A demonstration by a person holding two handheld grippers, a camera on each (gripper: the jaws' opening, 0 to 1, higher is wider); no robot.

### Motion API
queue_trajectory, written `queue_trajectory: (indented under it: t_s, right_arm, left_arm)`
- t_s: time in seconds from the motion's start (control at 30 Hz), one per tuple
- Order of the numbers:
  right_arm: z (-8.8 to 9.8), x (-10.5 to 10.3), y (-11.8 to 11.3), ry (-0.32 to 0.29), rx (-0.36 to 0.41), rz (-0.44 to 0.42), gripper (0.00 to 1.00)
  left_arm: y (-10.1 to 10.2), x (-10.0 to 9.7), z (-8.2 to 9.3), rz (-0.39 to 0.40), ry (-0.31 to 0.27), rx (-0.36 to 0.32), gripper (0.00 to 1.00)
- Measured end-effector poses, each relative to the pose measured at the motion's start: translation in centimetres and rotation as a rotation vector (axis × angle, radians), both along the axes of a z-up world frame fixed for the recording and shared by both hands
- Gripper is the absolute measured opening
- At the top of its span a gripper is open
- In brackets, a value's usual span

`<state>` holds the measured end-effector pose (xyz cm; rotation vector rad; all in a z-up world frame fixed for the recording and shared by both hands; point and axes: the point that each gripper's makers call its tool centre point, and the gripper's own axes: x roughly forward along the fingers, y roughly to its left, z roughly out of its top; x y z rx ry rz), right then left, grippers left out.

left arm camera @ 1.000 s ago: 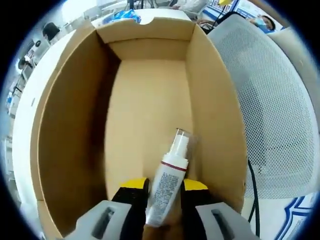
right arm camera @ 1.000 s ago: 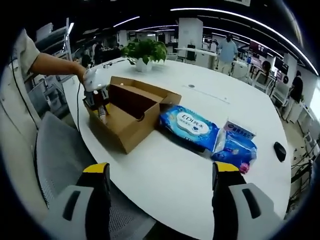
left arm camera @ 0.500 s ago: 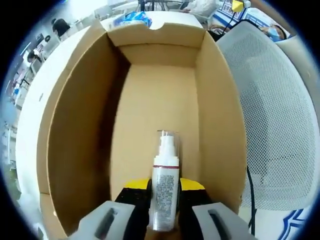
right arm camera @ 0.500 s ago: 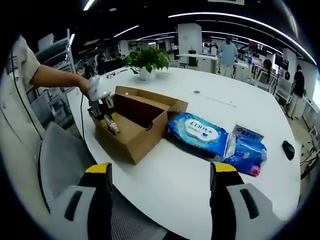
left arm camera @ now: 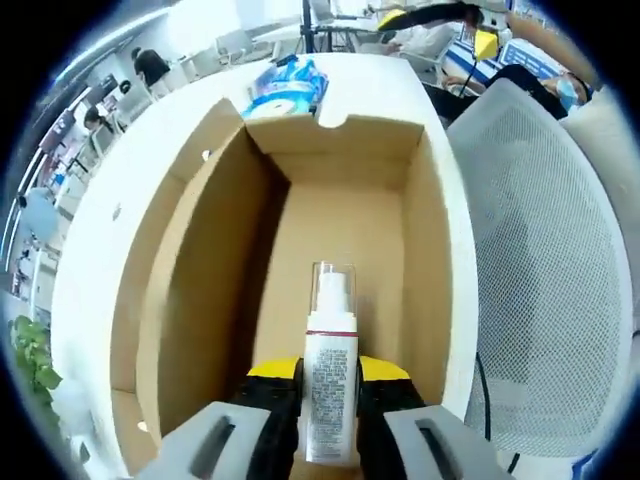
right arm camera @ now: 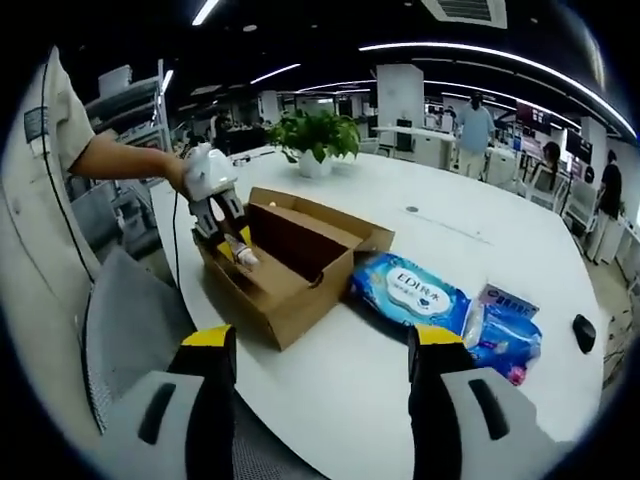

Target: Operate the shoe box by opening the lid, removing the specified soft item, and placing it in the target area until the item is outside and the box remains undamaged.

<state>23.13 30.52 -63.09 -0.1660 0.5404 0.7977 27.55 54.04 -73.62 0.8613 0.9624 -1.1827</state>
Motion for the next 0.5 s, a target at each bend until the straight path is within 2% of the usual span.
queue_trajectory:
  t_s: [0.23,0.5]
  right_arm:
    - [0.7,0.7,1.8,-0.039,-0.001,0.06,0.64]
    - [1.2,1.1,3.7,-0.076,-0.003,0.127,0.57]
  left_arm:
    - [-2.0,-0.2,2.9,0.032,-0.031,-0.064,0.2]
    - [-4.7,-0.8,6.0,0.033,-0.063,-0.164,0.2]
